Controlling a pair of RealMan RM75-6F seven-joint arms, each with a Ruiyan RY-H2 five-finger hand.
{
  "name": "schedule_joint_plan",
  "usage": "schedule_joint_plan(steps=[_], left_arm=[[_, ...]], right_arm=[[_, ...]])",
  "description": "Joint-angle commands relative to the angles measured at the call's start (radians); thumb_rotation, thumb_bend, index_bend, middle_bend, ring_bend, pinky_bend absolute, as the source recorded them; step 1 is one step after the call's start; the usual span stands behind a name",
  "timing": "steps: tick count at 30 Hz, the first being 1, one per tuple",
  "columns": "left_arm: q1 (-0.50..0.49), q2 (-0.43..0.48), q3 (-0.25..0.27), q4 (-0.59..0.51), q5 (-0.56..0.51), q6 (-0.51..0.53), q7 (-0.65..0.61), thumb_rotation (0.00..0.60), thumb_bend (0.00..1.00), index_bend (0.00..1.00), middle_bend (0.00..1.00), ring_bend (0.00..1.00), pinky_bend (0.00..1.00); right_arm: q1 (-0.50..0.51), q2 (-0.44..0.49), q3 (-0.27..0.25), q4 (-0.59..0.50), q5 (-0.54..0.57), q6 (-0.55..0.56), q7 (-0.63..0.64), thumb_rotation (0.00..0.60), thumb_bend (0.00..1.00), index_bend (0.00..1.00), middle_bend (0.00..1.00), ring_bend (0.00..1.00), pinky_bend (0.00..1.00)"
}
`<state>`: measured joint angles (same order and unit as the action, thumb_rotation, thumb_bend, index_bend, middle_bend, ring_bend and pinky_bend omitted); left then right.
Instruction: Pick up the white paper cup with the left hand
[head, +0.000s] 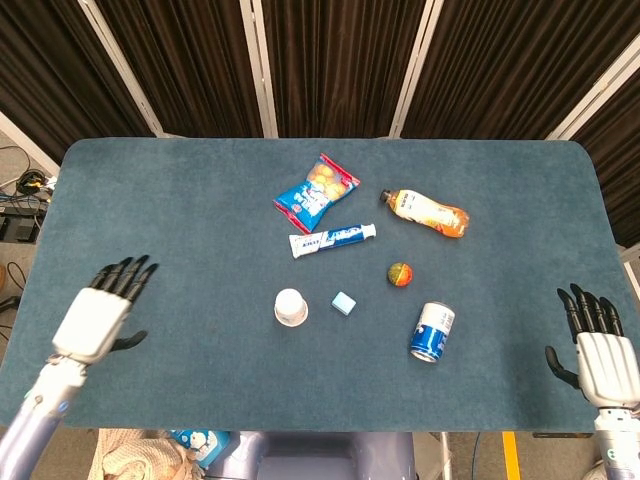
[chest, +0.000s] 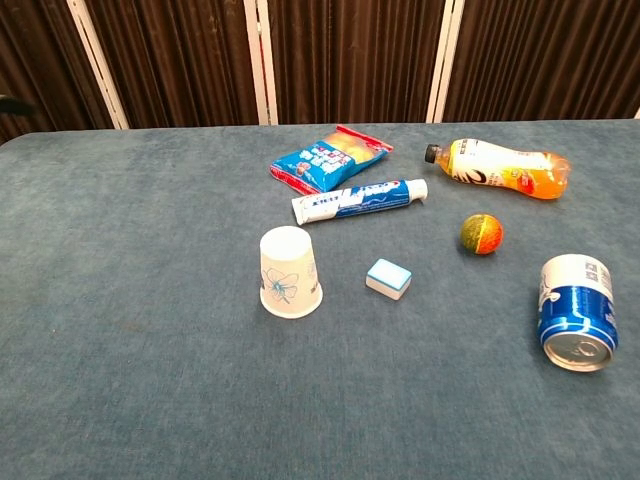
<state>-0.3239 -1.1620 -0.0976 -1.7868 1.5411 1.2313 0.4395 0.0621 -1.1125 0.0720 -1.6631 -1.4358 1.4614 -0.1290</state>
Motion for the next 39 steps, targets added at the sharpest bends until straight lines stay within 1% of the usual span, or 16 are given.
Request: schedule_joint_plan(steps=[1,5,8,12,14,21,26,30,33,39], left_arm=[[-0.083,-0.045,-0.054,-0.039,-0.071,-0.085,0.084,0.6,0.19,0.0,0.13,0.13,0.24],[-0.148,-0.107,-0.087,-0.04,-0.132,-0.146,0.143,0.6,0.21,0.02,0.19,0.19,0.29],[-0.207,-0.177,-0.111,-0.029,-0.197,-0.194,0.203,0.6,0.22,0.04,0.21,0.22,0.31],[-0.271,-0.248,-0.123,-0.009,-0.263,-0.236,0.278,0.6,0.22,0.05,0.25,0.28,0.35],[-0.301,-0.287,-0.127,0.008,-0.295,-0.249,0.312,0.6,0.22,0.06,0.25,0.28,0.35],[-0.374,-0.396,-0.13,0.07,-0.381,-0.266,0.395,0.6,0.22,0.06,0.26,0.28,0.35],[-0.424,-0.462,-0.131,0.117,-0.45,-0.26,0.45,0.6,0.22,0.06,0.26,0.28,0.35],[-0.45,-0.495,-0.129,0.144,-0.5,-0.256,0.471,0.6,0.23,0.07,0.26,0.28,0.35],[-0.465,-0.513,-0.128,0.161,-0.518,-0.255,0.476,0.6,0.24,0.08,0.27,0.28,0.35],[-0.49,-0.544,-0.115,0.191,-0.523,-0.256,0.471,0.6,0.26,0.15,0.3,0.29,0.35]], right_arm=[[-0.001,0.0,0.0,0.001,0.002,0.0,0.003,0.6,0.39,0.0,0.0,0.0,0.02],[-0.002,0.004,0.002,0.0,0.004,0.0,0.011,0.6,0.39,0.0,0.0,0.0,0.02],[-0.003,0.007,0.001,-0.002,0.003,0.0,0.016,0.6,0.39,0.0,0.0,0.0,0.02],[-0.004,0.009,0.0,-0.004,0.006,-0.002,0.018,0.6,0.39,0.0,0.0,0.0,0.02],[-0.004,0.011,0.0,-0.005,0.008,-0.002,0.022,0.6,0.39,0.0,0.0,0.0,0.02],[-0.008,0.018,0.004,-0.009,0.018,-0.001,0.039,0.6,0.39,0.0,0.0,0.0,0.02],[-0.01,0.022,0.006,-0.012,0.025,-0.003,0.049,0.6,0.39,0.0,0.0,0.0,0.02],[-0.011,0.025,0.008,-0.013,0.028,-0.003,0.056,0.6,0.39,0.0,0.0,0.0,0.02],[-0.012,0.026,0.008,-0.015,0.029,-0.003,0.061,0.6,0.39,0.0,0.0,0.0,0.02],[-0.011,0.028,0.007,-0.016,0.029,-0.007,0.064,0.6,0.39,0.0,0.0,0.0,0.02]])
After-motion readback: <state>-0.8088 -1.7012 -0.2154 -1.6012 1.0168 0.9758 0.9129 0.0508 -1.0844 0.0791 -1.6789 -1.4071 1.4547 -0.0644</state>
